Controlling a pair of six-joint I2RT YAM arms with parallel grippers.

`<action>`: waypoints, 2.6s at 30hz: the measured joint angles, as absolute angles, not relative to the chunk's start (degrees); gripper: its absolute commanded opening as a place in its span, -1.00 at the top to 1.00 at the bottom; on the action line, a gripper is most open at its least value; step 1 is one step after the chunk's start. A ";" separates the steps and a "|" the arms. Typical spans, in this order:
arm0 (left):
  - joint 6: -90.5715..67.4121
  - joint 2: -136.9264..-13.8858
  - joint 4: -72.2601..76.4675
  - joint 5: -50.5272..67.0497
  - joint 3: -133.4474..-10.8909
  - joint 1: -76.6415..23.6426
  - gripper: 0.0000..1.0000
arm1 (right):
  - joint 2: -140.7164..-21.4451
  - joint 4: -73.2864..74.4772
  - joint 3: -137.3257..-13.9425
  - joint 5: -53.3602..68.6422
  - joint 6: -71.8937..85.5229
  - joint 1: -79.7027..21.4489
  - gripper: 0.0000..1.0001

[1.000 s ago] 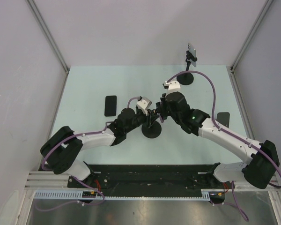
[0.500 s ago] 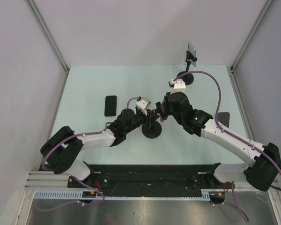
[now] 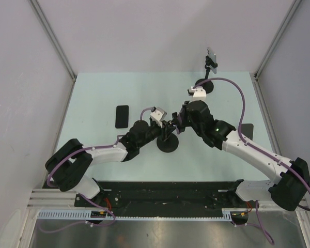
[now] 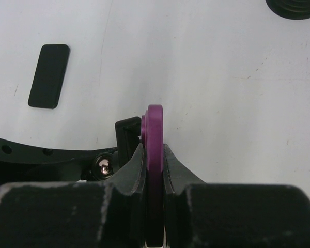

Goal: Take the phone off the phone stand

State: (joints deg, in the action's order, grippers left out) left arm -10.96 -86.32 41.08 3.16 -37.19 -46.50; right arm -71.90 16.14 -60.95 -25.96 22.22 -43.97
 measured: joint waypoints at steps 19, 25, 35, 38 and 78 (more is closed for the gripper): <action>-7.90 -85.36 42.15 -3.25 -35.46 -48.64 0.99 | -76.62 1.32 -61.19 -35.83 11.66 -33.15 1.00; -7.46 -85.34 42.15 -3.79 -35.51 -48.80 0.88 | -76.62 -1.98 -61.19 -36.93 7.22 -32.49 1.00; -3.73 -83.22 35.73 -5.96 -35.97 -48.69 -0.65 | -68.16 -0.05 -61.43 -34.70 5.10 -32.53 1.00; -1.98 -81.03 33.19 -7.29 -35.99 -48.58 -0.83 | -65.36 3.16 -63.53 -33.56 5.52 -32.53 1.00; 44.99 -78.65 31.38 -11.99 -54.89 -63.66 -0.93 | -63.22 22.59 -74.61 -15.53 35.68 -38.24 1.00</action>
State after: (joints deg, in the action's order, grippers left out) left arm 44.99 -78.65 31.38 -11.99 -54.89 -63.66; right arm -63.22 22.59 -74.61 -15.53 35.68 -38.24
